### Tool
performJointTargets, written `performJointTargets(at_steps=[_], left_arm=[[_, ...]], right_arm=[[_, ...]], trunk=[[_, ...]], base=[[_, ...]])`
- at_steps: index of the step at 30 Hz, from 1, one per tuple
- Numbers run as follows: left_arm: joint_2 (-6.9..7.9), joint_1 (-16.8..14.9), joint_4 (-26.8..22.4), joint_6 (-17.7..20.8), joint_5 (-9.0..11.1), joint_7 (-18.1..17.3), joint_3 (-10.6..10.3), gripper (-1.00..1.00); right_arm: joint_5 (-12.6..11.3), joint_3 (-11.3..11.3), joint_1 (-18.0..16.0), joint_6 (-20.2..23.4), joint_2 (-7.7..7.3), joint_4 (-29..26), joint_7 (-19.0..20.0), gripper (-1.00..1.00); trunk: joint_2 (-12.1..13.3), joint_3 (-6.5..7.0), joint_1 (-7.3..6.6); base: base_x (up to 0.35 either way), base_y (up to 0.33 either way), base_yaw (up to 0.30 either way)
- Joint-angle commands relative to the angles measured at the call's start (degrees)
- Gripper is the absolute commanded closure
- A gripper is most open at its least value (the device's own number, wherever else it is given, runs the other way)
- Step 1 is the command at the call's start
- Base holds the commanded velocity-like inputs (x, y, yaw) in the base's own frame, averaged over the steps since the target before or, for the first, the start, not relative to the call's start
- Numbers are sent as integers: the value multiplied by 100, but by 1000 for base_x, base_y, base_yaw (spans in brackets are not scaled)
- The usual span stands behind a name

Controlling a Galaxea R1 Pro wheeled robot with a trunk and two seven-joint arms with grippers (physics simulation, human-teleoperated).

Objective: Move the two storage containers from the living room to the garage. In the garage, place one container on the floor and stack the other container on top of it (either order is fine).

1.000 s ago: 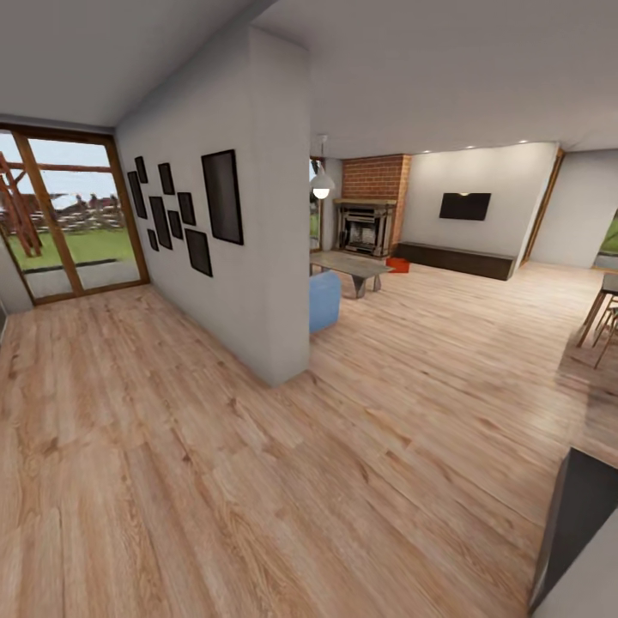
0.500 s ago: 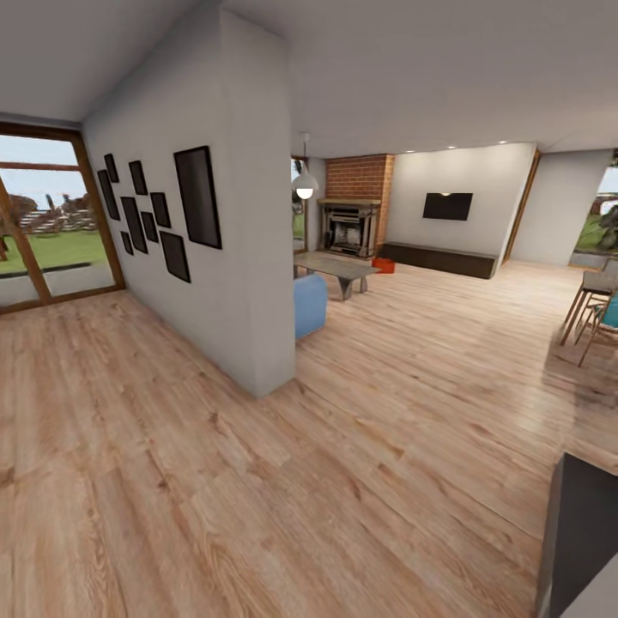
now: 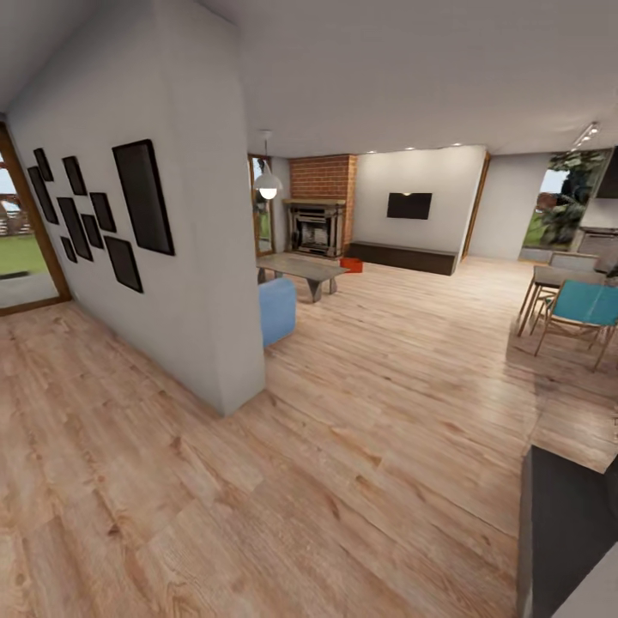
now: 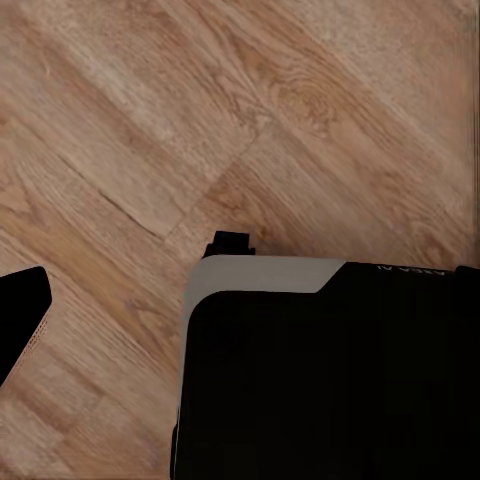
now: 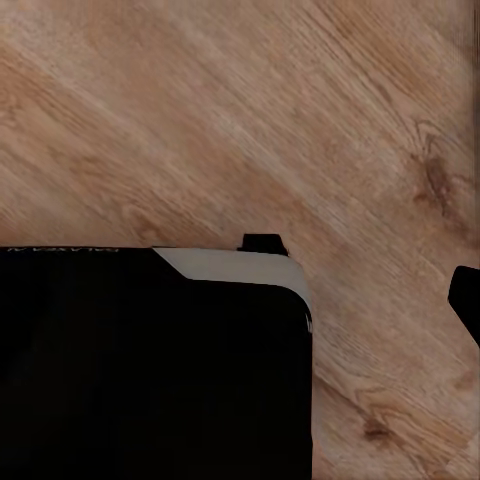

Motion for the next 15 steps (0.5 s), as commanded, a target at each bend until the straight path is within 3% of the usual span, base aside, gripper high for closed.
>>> performJointTargets(at_steps=[1, 15], left_arm=[[-1, -3, -3, 3, 38, 12, 6, -100], [-1, -3, -3, 3, 38, 14, 6, -100]], right_arm=[[-53, 48, -7, -26, 5, 14, -6, -100], [-53, 48, -7, -26, 5, 14, -6, -100]], trunk=[[-9, -11, 6], [-9, -11, 6]], base=[[323, 0, -235], [323, 0, -233]])
